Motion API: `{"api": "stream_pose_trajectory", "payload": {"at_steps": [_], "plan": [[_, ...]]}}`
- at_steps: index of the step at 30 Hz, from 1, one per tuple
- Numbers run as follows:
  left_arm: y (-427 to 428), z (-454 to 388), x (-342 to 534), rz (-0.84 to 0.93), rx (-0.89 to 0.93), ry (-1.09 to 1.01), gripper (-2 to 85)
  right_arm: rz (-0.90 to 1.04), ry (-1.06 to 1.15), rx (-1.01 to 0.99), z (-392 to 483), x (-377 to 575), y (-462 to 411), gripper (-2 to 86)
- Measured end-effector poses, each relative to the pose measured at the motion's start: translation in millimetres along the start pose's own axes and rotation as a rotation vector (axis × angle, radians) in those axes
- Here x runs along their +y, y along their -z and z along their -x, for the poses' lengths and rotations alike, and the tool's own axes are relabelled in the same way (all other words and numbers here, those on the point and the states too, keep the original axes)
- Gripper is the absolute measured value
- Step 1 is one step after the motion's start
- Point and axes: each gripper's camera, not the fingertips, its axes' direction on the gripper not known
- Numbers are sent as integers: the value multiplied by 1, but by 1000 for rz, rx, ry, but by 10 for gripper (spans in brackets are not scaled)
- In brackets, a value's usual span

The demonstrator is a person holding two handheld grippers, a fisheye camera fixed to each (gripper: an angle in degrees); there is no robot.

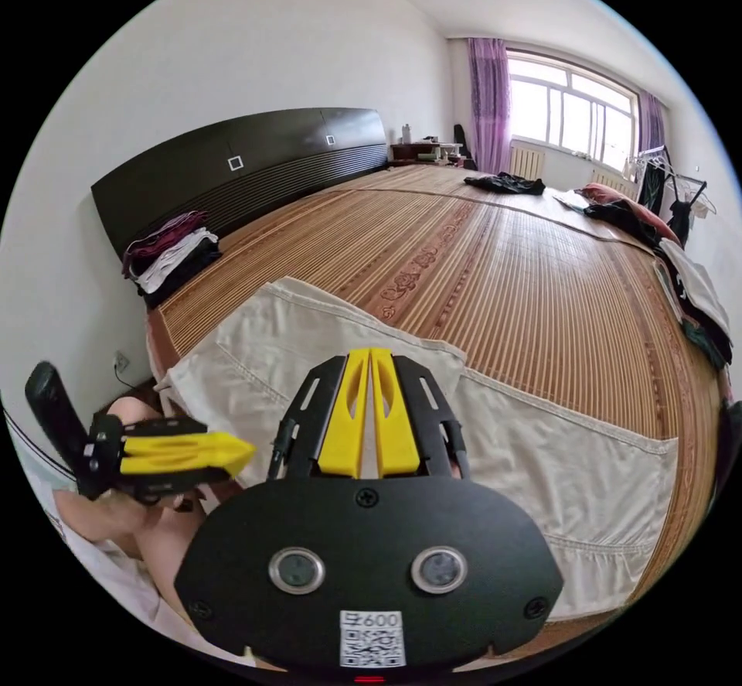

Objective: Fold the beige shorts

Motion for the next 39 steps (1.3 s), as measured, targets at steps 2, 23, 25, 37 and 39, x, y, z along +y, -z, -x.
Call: {"api": "stream_pose_trajectory", "payload": {"at_steps": [2, 23, 25, 37, 39], "plan": [[-14, 22, -17, 26, 6, 91, 0, 7, 7, -41, 6, 22, 11, -9], [-190, -119, -10, 192, -220, 73, 2, 106, 81, -43, 38, 70, -73, -8], [-192, -124, -18, 226, -208, 65, 2, 94, 85, -55, 42, 69, -80, -8], [-204, -23, -41, 469, 108, 211, 3, 56, 38, -80, 22, 57, -89, -8], [-197, -6, -38, 475, 138, 242, 3, 52, 36, -83, 19, 53, -88, -8]]}}
